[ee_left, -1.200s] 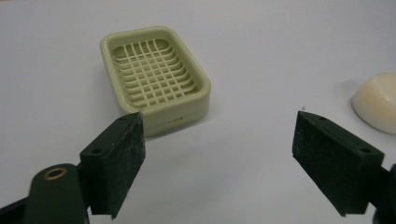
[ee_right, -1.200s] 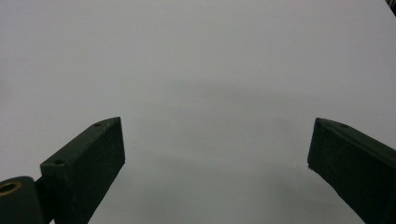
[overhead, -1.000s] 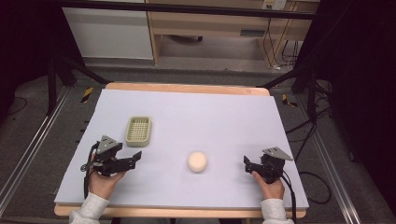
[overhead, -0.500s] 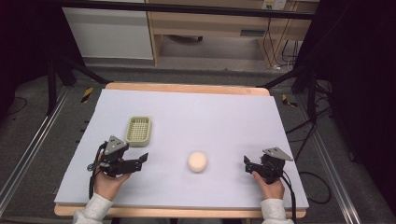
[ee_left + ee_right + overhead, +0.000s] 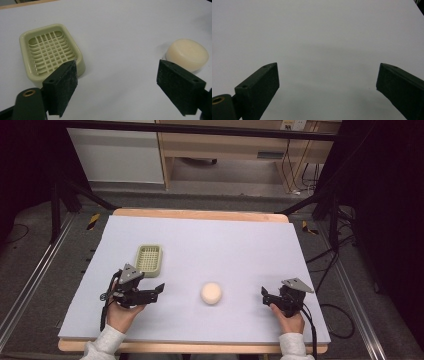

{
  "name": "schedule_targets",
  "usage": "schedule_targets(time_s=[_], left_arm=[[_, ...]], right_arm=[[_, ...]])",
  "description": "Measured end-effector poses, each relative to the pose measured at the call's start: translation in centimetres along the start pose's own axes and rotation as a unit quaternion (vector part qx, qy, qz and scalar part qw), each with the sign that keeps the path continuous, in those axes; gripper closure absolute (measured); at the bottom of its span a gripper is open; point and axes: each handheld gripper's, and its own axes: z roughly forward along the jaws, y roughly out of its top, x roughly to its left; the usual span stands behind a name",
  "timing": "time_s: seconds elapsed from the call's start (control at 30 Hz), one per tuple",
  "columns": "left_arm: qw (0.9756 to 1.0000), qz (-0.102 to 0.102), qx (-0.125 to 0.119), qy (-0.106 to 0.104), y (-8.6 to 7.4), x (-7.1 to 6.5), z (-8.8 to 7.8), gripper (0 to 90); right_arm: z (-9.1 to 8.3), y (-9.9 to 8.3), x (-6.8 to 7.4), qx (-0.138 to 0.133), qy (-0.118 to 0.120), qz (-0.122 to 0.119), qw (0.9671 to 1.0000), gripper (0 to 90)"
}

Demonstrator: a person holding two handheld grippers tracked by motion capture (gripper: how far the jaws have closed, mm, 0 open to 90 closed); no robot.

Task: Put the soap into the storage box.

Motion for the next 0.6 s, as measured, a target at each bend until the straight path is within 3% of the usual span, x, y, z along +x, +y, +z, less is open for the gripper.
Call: schedule_targets(time_s=[0.6], left_arm=[[0.9994,0.018,0.009,-0.03,1.1,-2.4,1.8,17.2]], right_arm=[[0.1,0.0,0.0,0.005,0.002,-0.001,1.0,5.0]])
